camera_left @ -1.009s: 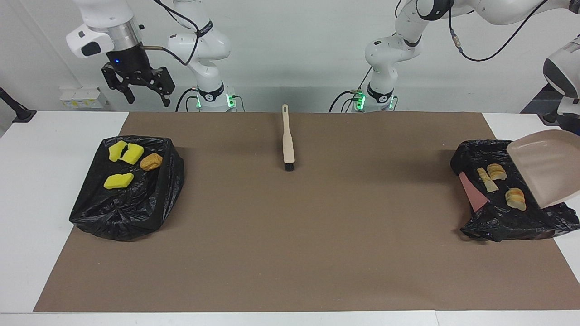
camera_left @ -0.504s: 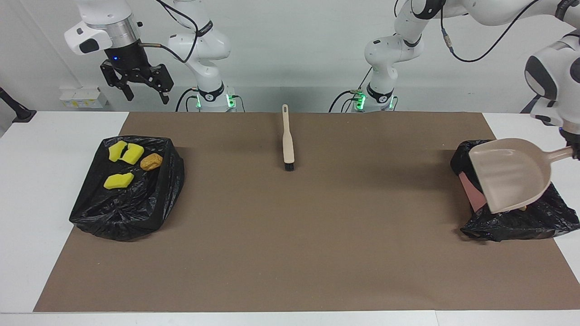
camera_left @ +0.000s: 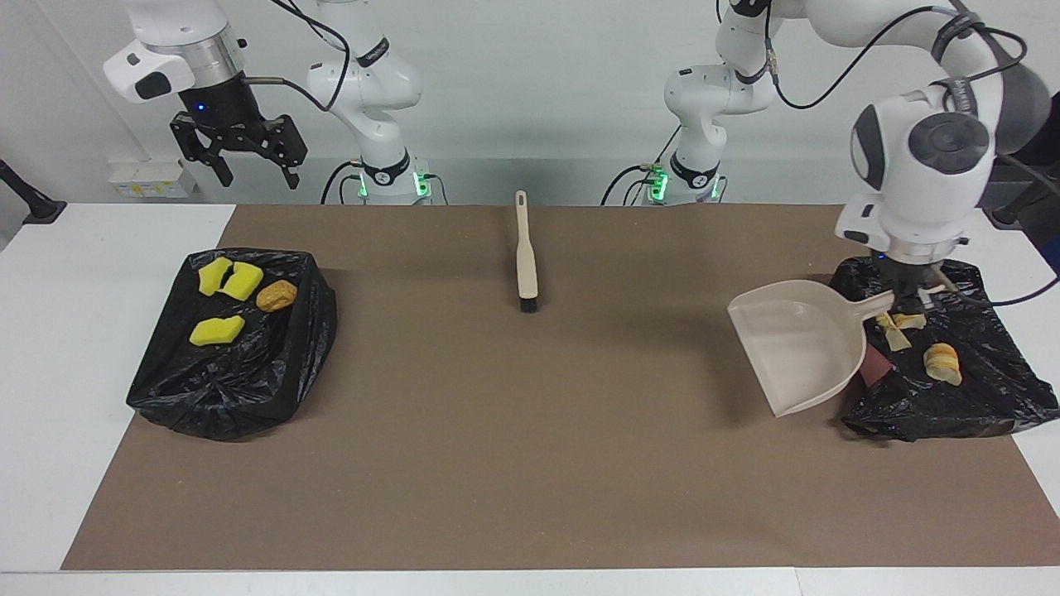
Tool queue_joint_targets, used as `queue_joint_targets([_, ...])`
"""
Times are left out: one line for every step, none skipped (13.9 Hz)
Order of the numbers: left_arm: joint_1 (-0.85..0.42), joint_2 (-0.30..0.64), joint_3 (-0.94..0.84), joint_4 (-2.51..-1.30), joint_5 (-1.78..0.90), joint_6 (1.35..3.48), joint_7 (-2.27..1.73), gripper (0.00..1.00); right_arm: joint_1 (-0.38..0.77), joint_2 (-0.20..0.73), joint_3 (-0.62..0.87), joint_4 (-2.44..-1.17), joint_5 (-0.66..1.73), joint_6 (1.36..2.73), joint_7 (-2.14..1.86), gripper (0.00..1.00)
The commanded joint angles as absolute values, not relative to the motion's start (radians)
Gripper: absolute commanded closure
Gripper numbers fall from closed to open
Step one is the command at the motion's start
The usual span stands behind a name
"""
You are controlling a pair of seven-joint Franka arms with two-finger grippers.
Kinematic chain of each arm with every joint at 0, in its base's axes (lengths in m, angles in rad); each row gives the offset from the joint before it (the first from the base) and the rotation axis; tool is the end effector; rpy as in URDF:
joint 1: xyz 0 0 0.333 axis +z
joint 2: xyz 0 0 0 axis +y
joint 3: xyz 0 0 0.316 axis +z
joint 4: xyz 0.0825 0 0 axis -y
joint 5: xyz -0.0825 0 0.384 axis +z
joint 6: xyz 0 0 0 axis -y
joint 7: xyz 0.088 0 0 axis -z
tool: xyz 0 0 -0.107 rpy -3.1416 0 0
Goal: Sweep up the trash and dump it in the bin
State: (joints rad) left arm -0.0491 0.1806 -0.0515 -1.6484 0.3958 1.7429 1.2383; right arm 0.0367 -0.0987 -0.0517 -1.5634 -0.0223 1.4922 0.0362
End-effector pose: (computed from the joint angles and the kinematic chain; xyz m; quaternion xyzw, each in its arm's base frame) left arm 0.6111 -0.0246 0.5032 -0.7430 0.6412 0.1364 0.1354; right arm 0.5149 -0.0119 0.6737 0.9995 -0.0265 0.0138 0.0084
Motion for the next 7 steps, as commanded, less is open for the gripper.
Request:
queue_joint_targets([-0.113,0.141,-0.034,-1.736,0.309,1.775,1.047,1.00,0.034,-0.117,-0.057,-1.589,-0.006,1.491,0.015,0.00])
queue_joint_targets([-0.142,0.144,-0.035,-1.747,0.281,1.775,0.969,1.00,0.034,-0.118,-0.058,-1.591,0.014,1.493,0.014,0.00])
queue_joint_targets([-0.165,0.144,-0.035,-1.758,0.246,1.776,0.883,1.00,0.032,-0.118,-0.058,-1.592,0.014,1.493,0.012,0.00])
queue_joint_targets([-0.190,0.144,-0.034,-1.758,0.207,1.773,0.785,1.00,0.032,-0.118,-0.058,-1.592,0.014,1.493,0.014,0.00])
queue_joint_targets([-0.228,0.146,-0.034,-1.759,0.181,1.770,0.675,1.00,0.034,-0.120,-0.057,-1.592,0.014,1.494,0.015,0.00])
queue_joint_targets([-0.268,0.147,-0.035,-1.759,0.166,1.769,0.570,1.00,0.035,-0.120,-0.057,-1.595,0.011,1.494,0.015,0.00])
queue_joint_targets([-0.299,0.147,-0.035,-1.763,0.125,1.772,0.483,1.00,0.034,-0.123,-0.057,-1.601,0.000,1.496,0.002,0.00])
